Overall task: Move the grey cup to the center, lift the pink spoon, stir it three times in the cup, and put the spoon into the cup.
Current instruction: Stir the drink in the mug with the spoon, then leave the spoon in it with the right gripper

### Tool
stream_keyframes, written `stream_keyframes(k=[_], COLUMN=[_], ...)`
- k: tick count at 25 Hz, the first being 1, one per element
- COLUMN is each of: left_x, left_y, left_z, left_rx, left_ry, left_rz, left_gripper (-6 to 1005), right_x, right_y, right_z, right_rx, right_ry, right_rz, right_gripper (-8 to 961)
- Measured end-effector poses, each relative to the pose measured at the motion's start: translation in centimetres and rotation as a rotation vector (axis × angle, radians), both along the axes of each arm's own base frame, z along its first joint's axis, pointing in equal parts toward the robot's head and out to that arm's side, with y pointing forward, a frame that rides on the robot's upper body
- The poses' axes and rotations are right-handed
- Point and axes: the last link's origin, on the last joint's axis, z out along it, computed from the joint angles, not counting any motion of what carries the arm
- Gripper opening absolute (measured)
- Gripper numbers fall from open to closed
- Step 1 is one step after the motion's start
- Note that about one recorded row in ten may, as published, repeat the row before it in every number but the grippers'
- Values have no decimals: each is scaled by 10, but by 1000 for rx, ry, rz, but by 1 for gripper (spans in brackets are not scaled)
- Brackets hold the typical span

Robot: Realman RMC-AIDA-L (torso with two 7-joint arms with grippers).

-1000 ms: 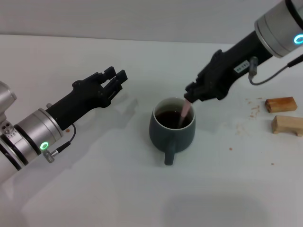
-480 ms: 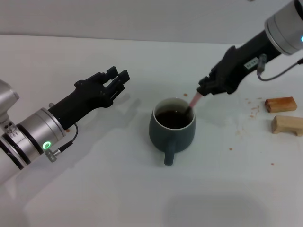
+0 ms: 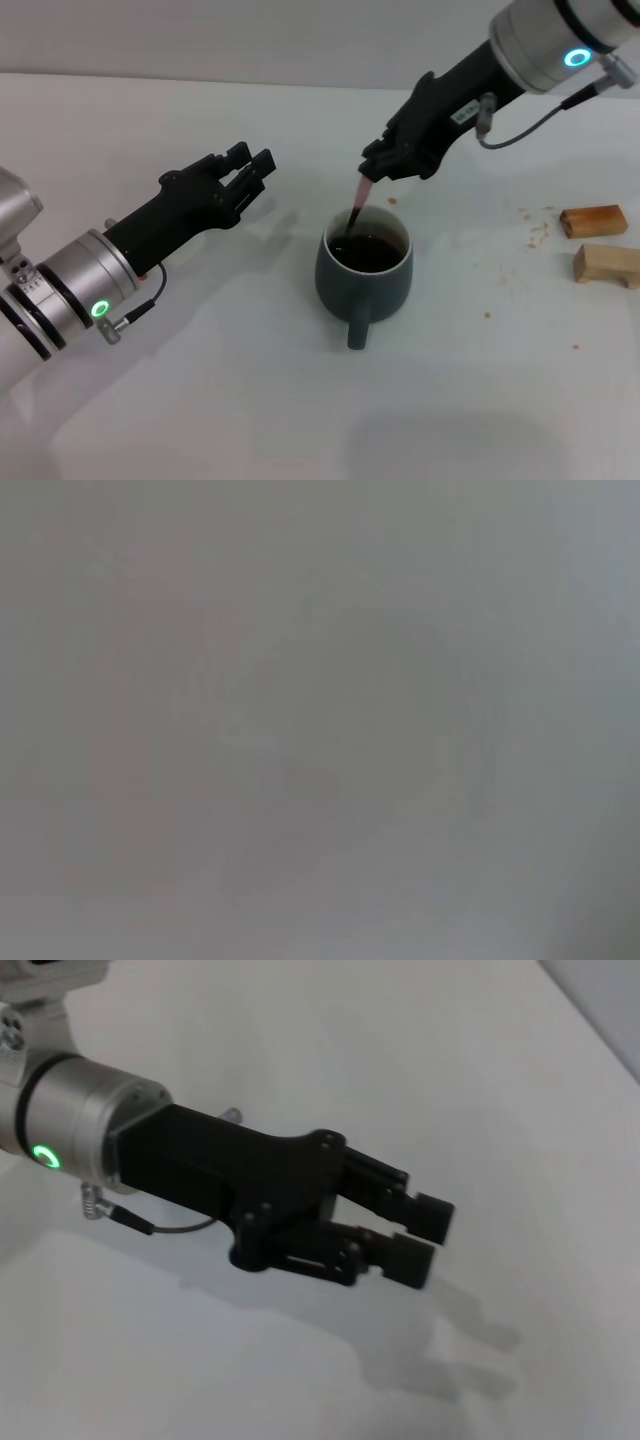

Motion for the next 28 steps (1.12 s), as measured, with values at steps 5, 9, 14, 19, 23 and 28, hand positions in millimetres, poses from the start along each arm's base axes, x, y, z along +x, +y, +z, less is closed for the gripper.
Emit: stream_keyframes(k=[5, 9, 14, 19, 23, 28], left_x=[-1, -2, -1, 0, 1, 2], left_y=[-1, -1, 1, 2, 3, 3], left_z=[1, 2, 3, 3, 3, 2], left_rx=[-1, 0, 0, 1, 1, 1], left_ry=[-5, -5, -5, -2, -2, -1], left_rz=[3, 4, 0, -3, -6, -8], left_gripper=[355, 354, 353, 353, 352, 351], right_x=[-12, -11, 4, 14, 13, 1], right_y=[-9, -15, -18, -13, -4, 2], right_z=[-2, 2, 8, 17, 24, 20], right_rx=[-50, -77, -76, -27, 30, 61], right_ry=[12, 0, -37, -92, -82, -57], right_rz=[34, 31, -18, -52, -58, -27], right_gripper=[89, 88, 88, 88, 89, 89])
